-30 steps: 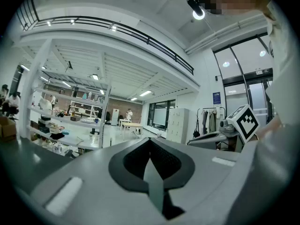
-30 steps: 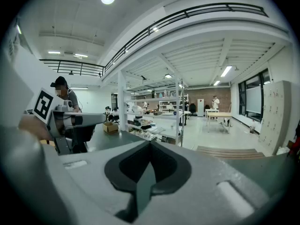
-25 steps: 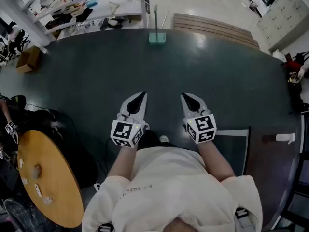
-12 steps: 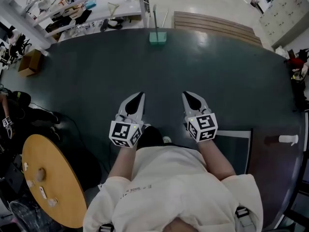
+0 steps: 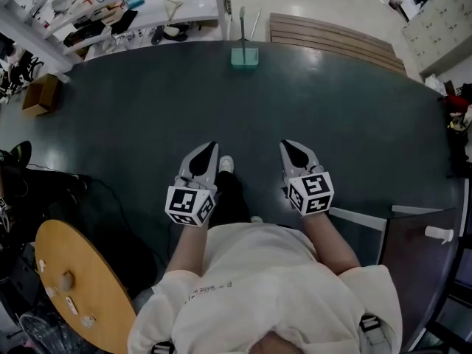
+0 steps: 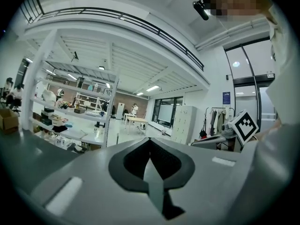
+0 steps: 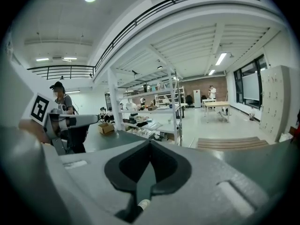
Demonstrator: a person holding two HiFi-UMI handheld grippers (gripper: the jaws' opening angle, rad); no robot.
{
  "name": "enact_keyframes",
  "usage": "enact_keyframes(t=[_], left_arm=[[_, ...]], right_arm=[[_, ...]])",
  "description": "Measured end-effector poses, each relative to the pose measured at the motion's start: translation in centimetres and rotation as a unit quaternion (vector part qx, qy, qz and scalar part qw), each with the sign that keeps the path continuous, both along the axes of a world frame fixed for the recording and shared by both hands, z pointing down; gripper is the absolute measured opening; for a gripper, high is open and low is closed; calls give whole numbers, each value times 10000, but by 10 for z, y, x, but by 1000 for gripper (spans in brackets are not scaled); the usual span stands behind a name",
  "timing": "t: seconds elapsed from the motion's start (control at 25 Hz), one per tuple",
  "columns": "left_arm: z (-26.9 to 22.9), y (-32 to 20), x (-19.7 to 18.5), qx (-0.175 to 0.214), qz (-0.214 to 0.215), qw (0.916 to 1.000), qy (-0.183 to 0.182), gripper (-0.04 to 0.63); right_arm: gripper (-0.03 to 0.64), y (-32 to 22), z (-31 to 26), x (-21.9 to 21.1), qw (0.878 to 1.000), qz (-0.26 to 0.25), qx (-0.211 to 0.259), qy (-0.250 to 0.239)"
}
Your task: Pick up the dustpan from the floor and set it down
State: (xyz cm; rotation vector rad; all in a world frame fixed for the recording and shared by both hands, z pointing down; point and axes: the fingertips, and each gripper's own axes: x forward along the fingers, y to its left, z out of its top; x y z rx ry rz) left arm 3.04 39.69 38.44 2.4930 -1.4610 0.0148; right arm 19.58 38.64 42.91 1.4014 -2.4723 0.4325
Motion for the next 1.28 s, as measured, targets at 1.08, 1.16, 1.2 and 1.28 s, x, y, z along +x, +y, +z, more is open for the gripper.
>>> enact_keyframes(t=[1.08,1.16,1.2,1.28], left_arm=[[12,-442,-129,-175,211,9996,23,15],[16,-480,-131,-195,201,9996,-37,15],[19,-501,-130,-221,196,9995,-67,15],[24,-543,-126,-285,205,9993,-117,15]], right_arm=[[-9,-447,24,-100,9973,617,-353,204],[-9,-490,33,-103,9974,573,-416,162],[-9,-513,37,-104,9973,556,-450,162],[-9,-558,43,-102,9970,548,-499,229]])
